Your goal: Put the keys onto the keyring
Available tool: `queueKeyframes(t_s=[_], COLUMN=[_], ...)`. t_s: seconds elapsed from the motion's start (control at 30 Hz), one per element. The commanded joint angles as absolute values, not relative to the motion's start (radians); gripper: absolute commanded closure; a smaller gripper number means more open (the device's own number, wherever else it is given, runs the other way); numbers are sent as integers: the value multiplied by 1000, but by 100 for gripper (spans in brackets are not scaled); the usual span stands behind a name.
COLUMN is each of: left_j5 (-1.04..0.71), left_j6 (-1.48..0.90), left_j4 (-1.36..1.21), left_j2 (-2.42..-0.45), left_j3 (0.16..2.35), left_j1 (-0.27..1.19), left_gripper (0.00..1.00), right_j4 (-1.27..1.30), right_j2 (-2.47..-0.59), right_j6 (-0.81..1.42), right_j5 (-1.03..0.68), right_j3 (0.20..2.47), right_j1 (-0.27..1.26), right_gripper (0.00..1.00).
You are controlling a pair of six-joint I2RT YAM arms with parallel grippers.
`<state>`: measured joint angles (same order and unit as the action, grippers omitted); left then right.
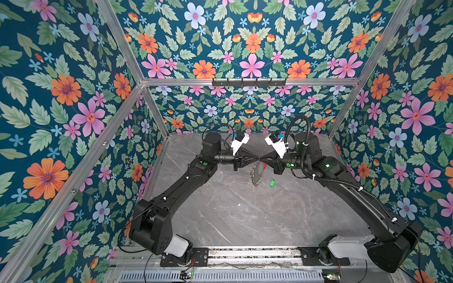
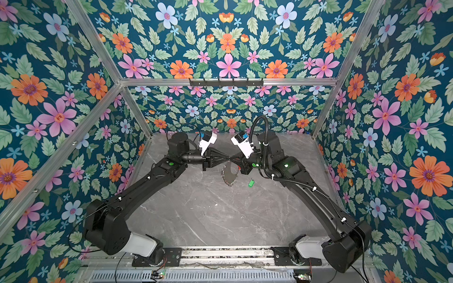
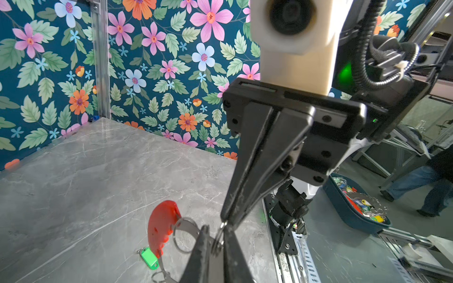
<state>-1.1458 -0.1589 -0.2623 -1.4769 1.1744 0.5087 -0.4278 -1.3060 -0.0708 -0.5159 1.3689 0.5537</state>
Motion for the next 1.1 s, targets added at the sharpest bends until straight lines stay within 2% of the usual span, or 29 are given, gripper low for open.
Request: queueKeyframes(t_s=[0.0, 0.13, 0.17, 0.2, 0.23, 0.27, 0.33, 0.37, 0.43, 0.57, 0.67, 0.77, 0.87, 1.07], left_j5=[-1141, -1078, -1045, -1006, -976, -938, -867, -834, -785, -688, -612, -527, -463, -498], left_j6=[-160, -174, -193, -223, -260, -313, -434, -492, -579, -687, -687, -691, -684, -656], left_j4=[-296, -344, -382, -433, -492, -579, -778, -879, -1035, -1240, -1268, -1253, -1247, -1145], left_j2=[-1480, -1479, -1479, -1476, -1475, -1472, -1473, -1478, -1493, -1526, -1537, -1536, -1522, -1503], left_j3=[1179, 1155, 1137, 1115, 1093, 1064, 993, 959, 914, 855, 855, 862, 860, 898], left_j1=[508, 508, 508, 508, 508, 508, 508, 508, 510, 534, 551, 555, 557, 555], left_gripper=[100, 100, 100, 100, 100, 100, 100, 100, 100, 100, 100, 100, 100, 100], right_j4=[-404, -345, -305, -261, -220, -176, -99, -58, 24, 146, 139, 103, 9, -46], right_j2=[-1310, -1312, -1306, -1295, -1283, -1267, -1236, -1224, -1211, -1245, -1280, -1311, -1356, -1428], right_j6=[-76, -3, 34, 81, 122, 164, 238, 269, 334, 486, 524, 534, 513, 557], right_j5=[-537, -486, -455, -425, -397, -361, -311, -309, -329, -375, -411, -432, -506, -645], right_j3=[1378, 1359, 1336, 1310, 1285, 1255, 1205, 1181, 1140, 1115, 1160, 1225, 1324, 1447], right_j1=[557, 558, 558, 558, 558, 558, 554, 547, 523, 456, 440, 439, 427, 359], right_gripper=[100, 100, 96, 78, 65, 57, 49, 48, 49, 78, 86, 86, 79, 77])
